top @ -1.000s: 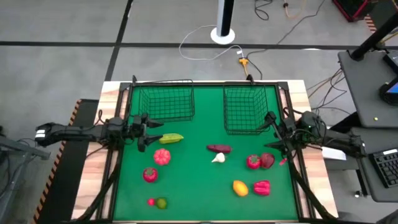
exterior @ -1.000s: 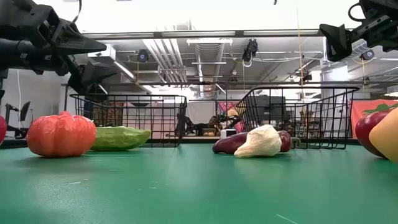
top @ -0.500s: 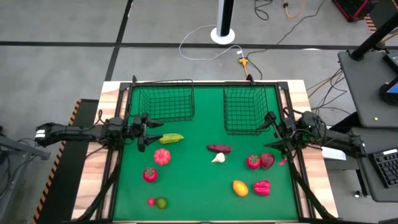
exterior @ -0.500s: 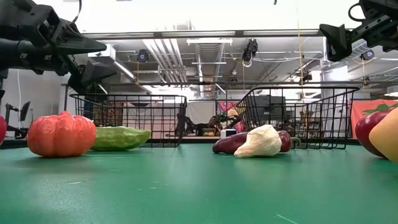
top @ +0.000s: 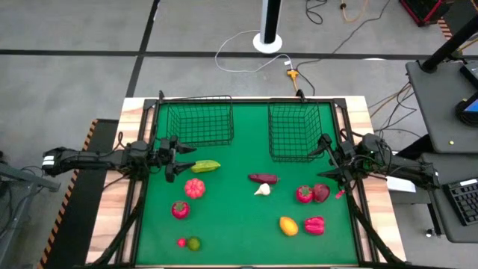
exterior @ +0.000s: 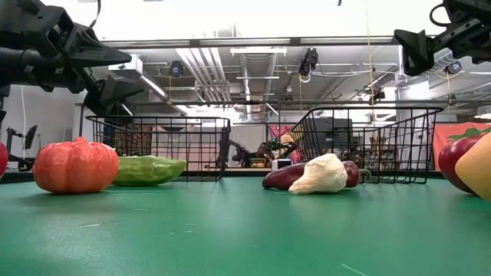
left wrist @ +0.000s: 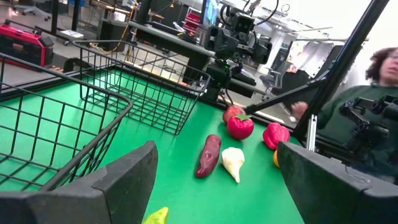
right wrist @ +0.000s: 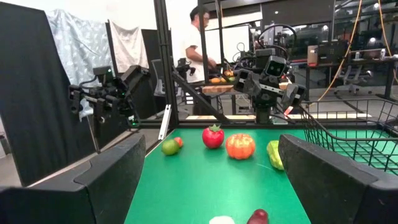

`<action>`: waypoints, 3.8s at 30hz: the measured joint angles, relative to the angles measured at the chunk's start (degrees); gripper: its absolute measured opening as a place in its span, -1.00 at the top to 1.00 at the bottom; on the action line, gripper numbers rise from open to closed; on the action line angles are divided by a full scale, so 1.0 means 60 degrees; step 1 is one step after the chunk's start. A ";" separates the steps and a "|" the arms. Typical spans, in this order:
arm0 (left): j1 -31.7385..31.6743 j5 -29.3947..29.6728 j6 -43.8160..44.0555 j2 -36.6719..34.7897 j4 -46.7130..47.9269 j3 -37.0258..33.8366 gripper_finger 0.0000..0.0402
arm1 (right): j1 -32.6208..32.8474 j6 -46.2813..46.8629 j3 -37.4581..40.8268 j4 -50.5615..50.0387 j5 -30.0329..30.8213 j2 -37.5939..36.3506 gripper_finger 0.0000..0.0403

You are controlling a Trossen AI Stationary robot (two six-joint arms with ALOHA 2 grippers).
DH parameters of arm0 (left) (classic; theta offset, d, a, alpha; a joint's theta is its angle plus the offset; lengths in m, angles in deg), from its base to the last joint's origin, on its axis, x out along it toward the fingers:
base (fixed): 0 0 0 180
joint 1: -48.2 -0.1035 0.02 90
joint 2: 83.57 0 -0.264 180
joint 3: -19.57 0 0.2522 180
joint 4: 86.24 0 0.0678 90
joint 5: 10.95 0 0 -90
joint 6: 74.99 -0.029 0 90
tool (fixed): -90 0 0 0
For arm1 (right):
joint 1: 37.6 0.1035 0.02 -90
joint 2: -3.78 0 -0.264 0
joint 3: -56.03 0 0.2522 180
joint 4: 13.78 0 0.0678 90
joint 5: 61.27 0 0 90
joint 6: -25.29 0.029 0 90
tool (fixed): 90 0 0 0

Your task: Sort produce into baskets

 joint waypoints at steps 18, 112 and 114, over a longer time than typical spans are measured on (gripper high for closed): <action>0.0000 0.0000 0.0000 -0.0001 -0.0001 0.0000 -0.55 | 0.0003 -0.0003 0.0000 0.0000 0.0000 0.0000 -0.78; 0.4766 0.2041 0.3098 0.6883 1.0800 0.7951 -0.37 | 0.0007 0.1916 -0.0011 -0.0505 0.5105 0.0000 -0.78; 0.5175 0.2611 0.3312 0.7506 1.1426 0.8266 -0.37 | 0.0007 0.1950 -0.0026 -0.0495 0.4830 0.0000 -0.78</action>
